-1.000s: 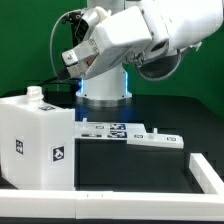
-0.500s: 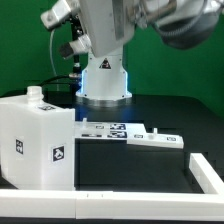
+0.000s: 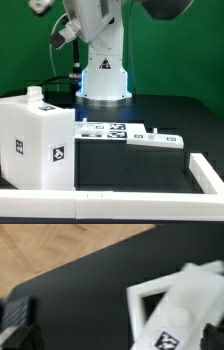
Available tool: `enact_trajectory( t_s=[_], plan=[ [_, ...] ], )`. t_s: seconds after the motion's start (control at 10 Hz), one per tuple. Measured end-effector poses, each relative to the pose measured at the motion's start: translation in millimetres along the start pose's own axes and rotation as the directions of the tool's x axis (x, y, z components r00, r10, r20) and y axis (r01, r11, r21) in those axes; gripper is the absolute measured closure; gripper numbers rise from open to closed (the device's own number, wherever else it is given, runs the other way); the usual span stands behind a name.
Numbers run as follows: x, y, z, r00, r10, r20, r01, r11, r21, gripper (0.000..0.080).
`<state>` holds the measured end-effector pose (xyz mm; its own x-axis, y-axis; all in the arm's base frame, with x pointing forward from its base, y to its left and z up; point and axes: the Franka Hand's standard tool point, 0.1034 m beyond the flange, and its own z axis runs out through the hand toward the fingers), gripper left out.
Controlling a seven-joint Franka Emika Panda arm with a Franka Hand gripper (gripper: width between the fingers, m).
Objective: Assemble cabinet
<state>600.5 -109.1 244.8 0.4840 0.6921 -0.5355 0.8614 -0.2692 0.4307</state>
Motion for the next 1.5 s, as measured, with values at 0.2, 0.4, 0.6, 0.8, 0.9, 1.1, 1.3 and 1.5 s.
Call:
enact_trajectory(
  t_s=[0.2,0.4,0.6,0.8,0.9,1.1,1.3,1.5],
  plan=[
    [6.1,7.7,-5.1,0.992,0.121,0.021,-0.122,0.985,0.124,0.0003],
    [4.8,13.6,-10.0,0.983,0.183,0.008,-0.181,0.964,0.197,0.0003],
    [2.2,20.0,-9.2,0.977,0.177,-0.117,-0.161,0.977,0.139,0.0003],
    [-5.6,21.2,-9.1,0.970,0.199,-0.139,-0.179,0.974,0.141,0.0003],
    [-5.7,17.5,-5.9,0.969,0.214,-0.126,-0.194,0.969,0.154,0.0003],
    [0.4,-1.3,7.2,0.959,0.270,-0.085,-0.246,0.944,0.221,0.0003],
    [19.7,-12.3,12.3,0.953,0.289,-0.089,-0.262,0.935,0.238,0.0003],
    [31.0,-4.9,27.6,0.946,0.276,-0.169,-0.249,0.955,0.161,0.0003]
  ],
)
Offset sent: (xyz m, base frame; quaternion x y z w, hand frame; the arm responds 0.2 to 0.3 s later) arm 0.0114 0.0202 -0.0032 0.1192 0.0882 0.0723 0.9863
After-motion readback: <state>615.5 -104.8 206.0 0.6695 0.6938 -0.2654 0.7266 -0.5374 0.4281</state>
